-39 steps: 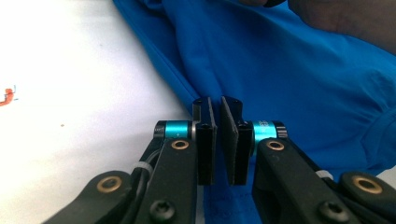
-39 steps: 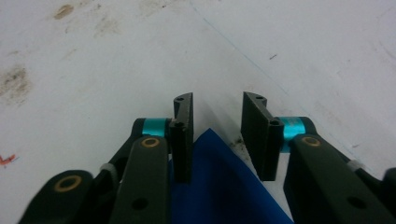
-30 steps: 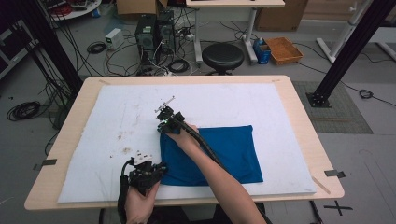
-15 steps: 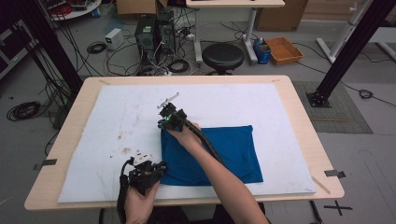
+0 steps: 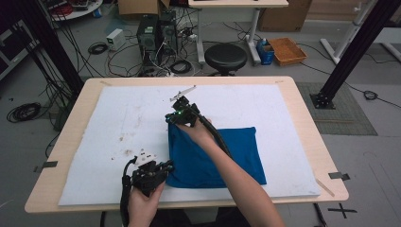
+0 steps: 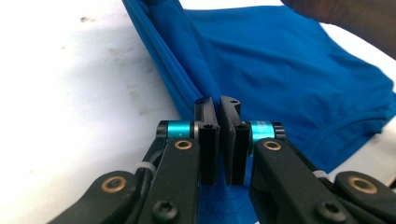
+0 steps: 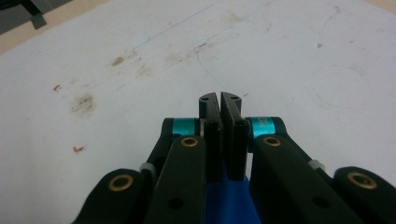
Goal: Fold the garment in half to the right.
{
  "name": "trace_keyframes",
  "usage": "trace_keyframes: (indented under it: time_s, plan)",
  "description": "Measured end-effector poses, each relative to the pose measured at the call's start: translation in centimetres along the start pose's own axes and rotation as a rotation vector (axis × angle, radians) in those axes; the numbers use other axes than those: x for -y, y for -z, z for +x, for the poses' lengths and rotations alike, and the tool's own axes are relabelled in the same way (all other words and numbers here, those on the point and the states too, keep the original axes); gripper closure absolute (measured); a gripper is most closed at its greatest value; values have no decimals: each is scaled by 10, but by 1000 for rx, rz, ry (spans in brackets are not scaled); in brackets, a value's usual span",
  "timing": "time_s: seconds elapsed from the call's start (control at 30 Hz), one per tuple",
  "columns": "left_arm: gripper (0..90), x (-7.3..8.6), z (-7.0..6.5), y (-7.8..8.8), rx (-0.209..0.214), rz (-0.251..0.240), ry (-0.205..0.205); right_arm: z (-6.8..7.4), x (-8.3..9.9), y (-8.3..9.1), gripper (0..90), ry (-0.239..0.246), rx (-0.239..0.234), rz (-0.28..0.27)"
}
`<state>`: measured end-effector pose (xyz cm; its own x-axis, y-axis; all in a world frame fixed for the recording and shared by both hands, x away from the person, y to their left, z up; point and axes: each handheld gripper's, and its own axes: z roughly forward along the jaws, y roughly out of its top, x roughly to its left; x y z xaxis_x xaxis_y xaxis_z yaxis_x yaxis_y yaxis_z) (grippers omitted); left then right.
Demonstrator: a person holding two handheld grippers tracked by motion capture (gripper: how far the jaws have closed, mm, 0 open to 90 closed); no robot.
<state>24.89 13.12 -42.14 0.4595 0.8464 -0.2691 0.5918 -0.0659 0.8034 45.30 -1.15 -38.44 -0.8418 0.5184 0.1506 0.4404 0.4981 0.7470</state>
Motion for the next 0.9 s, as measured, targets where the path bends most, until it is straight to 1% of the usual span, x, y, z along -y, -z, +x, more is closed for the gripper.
trace_keyframes:
  time_s: [0.07,0.1,0.13,0.2,0.23,0.3,0.33,0.5,0.53,0.57,0.63,0.7,0.77,0.8,0.83,0.87,0.9]
  plan:
    - [861,-3,-3,0,7,-4,-6,-4,1,11,881,-3,-7,-11]
    - [861,-3,-3,0,7,-4,-6,-4,1,11,881,-3,-7,-11]
    - [861,-8,-8,-2,16,-10,-14,-9,2,21,881,-5,-7,-23]
    - [861,-9,-10,-2,17,-14,-21,-13,3,30,881,-2,-1,-34]
    - [861,-15,-17,-4,27,-16,-39,-15,4,36,881,-9,-3,-42]
    - [861,-16,-19,-5,33,-18,-42,-20,6,45,881,-11,-6,-54]
    - [861,-21,-28,-8,56,-24,-51,-22,7,52,881,-14,-11,-56]
    - [861,-32,-51,-17,112,-31,-81,-34,14,77,880,-21,-23,-69]
    - [861,-33,-56,-20,123,-33,-83,-36,15,82,880,-16,-25,-74]
    - [861,-35,-60,-24,135,-31,-91,-38,17,87,880,-14,-22,-71]
    - [861,-36,-69,-32,155,-26,-91,-43,21,97,880,-13,-17,-74]
    - [860,-38,-75,-39,168,-20,-97,-48,25,106,881,-16,-9,-73]
    - [861,-40,-85,-48,187,-22,-96,-56,31,115,881,-22,-4,-71]
    - [861,-41,-89,-51,196,-17,-105,-61,35,121,881,-28,3,-74]
    - [861,-42,-93,-55,201,-16,-105,-65,38,126,881,-33,6,-70]
    - [861,-42,-93,-55,201,-16,-105,-68,42,131,881,-39,11,-68]
    - [861,-44,-102,-63,216,-14,-112,-72,45,136,881,-43,14,-66]
